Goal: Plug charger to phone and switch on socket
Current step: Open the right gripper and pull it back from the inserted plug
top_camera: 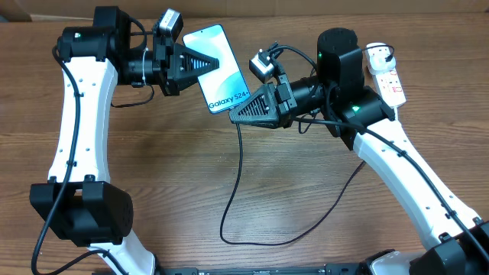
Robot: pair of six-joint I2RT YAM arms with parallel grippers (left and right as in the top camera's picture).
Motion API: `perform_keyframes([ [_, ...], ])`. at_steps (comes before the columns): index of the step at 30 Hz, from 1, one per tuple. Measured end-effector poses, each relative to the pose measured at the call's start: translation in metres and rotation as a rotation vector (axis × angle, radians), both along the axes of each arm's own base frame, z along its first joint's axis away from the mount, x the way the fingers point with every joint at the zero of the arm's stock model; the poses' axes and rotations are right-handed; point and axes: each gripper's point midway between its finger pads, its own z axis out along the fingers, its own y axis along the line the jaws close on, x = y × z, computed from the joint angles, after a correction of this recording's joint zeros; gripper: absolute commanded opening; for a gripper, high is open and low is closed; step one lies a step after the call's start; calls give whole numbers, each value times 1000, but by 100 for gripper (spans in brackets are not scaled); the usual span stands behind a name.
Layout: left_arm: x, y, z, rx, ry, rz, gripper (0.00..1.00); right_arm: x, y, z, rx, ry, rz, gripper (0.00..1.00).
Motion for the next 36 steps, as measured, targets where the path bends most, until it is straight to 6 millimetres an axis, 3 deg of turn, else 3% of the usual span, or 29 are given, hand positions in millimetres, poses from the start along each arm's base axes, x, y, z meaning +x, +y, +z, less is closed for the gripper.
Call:
perform_keyframes([
  [9, -4, -11, -9, 54, -41, -27, 4, 16, 4, -9, -22, 5, -66, 27],
  [12, -2, -10, -13, 75, -49, -23, 4, 18, 5, -10, -24, 3, -75, 45],
  [13, -2, -9, -15, 91, -51, -20, 4, 18, 5, -10, -23, -1, -79, 58],
  [17, 5, 1, -24, 146, -69, 10, 4, 20, 5, -10, -25, -3, -89, 80],
  [25, 21, 28, -35, 214, -89, 89, 4, 25, 6, -17, -51, 18, -122, 100],
  [27, 24, 34, -42, 261, -86, 106, 4, 31, 5, -27, -98, 55, -171, 100],
  [30, 25, 39, -52, 322, -81, 117, 4, 40, 0, -59, -229, 142, -273, 100],
  [36, 28, 46, -68, 423, -78, 131, 4, 61, -27, -119, -508, 158, -497, 100],
])
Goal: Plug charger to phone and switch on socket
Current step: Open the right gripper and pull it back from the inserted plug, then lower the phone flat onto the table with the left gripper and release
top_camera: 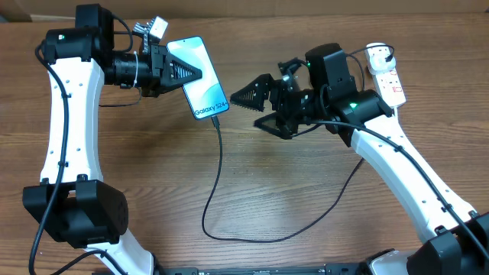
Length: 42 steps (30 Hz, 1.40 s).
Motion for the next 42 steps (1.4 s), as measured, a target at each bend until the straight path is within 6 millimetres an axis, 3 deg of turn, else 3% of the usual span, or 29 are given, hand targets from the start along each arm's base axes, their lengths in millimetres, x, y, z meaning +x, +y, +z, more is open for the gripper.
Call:
perform_keyframes([
  [5, 2, 10, -18, 116, 17, 26, 4, 7, -29, -35, -217, 7, -109, 100],
  [13, 6, 14, -40, 283, 32, 47, 4, 7, -67, -65, -456, 26, -205, 100],
  [20, 5, -5, -61, 358, 69, 1, 4, 7, -77, -71, -512, 25, -227, 100],
  [32, 12, -48, -149, 387, 250, -129, 4, 5, -81, -73, -532, 36, -230, 100],
  [42, 24, -95, -202, 285, 273, -214, 4, 5, -81, -73, -536, 34, -233, 100],
])
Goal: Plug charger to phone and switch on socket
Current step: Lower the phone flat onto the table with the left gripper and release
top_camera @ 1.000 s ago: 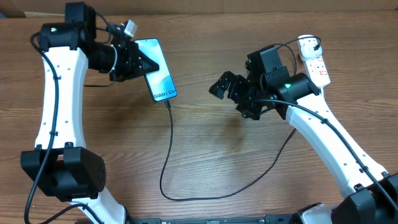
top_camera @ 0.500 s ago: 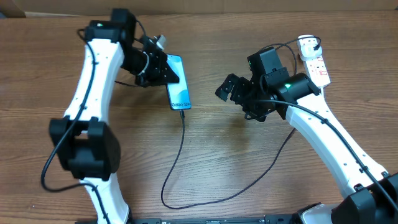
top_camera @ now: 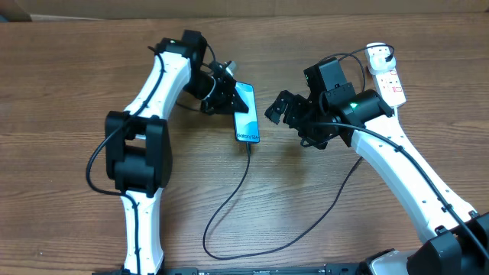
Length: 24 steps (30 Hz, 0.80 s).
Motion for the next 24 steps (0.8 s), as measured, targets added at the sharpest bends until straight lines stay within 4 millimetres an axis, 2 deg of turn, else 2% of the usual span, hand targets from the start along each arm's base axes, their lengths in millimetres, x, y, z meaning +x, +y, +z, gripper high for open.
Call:
perform_keyframes([
  [7, 8, -10, -27, -4, -17, -18, 4, 0, -1, 0, -3, 0, -1, 100],
  [16, 25, -14, -30, -18, -74, 4, 4, -1, -3, -1, -20, -4, 9, 100],
  [24, 19, -21, -57, 5, -8, 8, 7, -1, -4, -2, -26, -4, 12, 100],
])
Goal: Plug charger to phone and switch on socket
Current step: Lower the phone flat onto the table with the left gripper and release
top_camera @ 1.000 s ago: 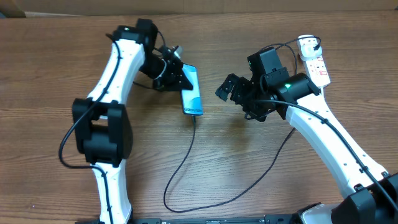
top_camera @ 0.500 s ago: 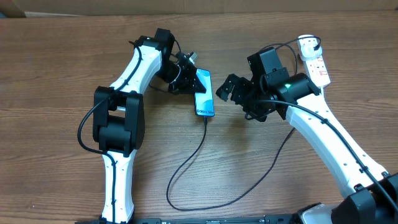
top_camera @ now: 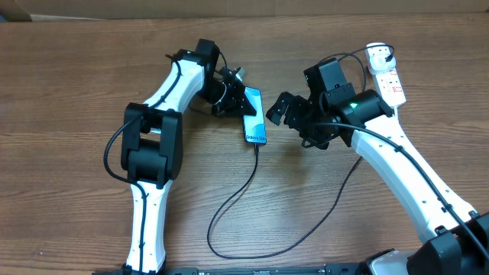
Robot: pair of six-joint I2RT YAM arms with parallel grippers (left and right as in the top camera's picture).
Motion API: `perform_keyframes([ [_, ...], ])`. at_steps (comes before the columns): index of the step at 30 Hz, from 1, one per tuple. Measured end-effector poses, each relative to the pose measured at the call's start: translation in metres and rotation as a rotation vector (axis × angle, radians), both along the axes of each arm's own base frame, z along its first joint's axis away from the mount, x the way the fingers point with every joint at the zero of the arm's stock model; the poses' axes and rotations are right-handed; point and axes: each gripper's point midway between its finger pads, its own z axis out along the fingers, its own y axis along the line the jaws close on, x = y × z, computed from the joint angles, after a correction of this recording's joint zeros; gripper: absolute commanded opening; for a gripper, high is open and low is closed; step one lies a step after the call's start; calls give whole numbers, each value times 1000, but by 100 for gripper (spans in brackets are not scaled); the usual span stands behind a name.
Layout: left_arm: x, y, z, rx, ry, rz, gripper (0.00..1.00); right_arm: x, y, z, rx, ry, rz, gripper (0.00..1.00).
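Observation:
The blue-screened phone [top_camera: 254,116] lies low over the table's middle, lengthwise towards me. The black charger cable [top_camera: 229,210] is plugged into its near end. My left gripper [top_camera: 234,96] is at the phone's far left edge and looks shut on it, though the fingertips are partly hidden. My right gripper [top_camera: 276,109] hovers just right of the phone, open and holding nothing. The white socket strip [top_camera: 386,75] lies at the far right, with a white plug [top_camera: 380,53] in its far end. Its switch is too small to read.
The cable loops down towards the table's front edge, then runs back up under my right arm [top_camera: 397,164] towards the socket strip. My left arm [top_camera: 153,137] stretches across the left half of the table.
The left gripper has shifted the phone a little to the right and nearer to me. The right arm and its open gripper stand as before.
First both grippers met at the raised phone, the left holding it and the right at its lower end with the cable. Then the cable hung from the phone and the right gripper was open and apart. After that the left arm held the phone low at mid-table, where it remains.

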Motion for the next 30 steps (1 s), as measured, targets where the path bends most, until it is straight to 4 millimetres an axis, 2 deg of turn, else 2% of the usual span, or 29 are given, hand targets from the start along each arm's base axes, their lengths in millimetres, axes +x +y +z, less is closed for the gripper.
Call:
perform_keyframes([
  [3, 0, 1, -3, 16, 0, 3, 9, 0, -1, 0, -4, 1, -1, 100],
  [6, 2, 4, -6, 41, -8, 5, 17, 0, -1, 0, -4, 1, -1, 100],
  [11, 3, 8, -11, 81, -16, 8, 17, 0, -1, 0, -4, 2, -1, 100],
  [15, 4, 11, -14, 105, -22, 9, 26, 0, -1, 0, -4, 2, -1, 100],
  [20, 3, 17, -18, 142, -21, 10, 47, -1, -1, -1, -5, 2, 0, 100],
  [25, -1, 24, -18, 179, 8, 16, 47, -1, -1, -1, -10, -2, 13, 100],
  [30, -6, 40, -19, 233, 45, 28, 46, -1, -1, -1, -13, -5, 21, 100],
])
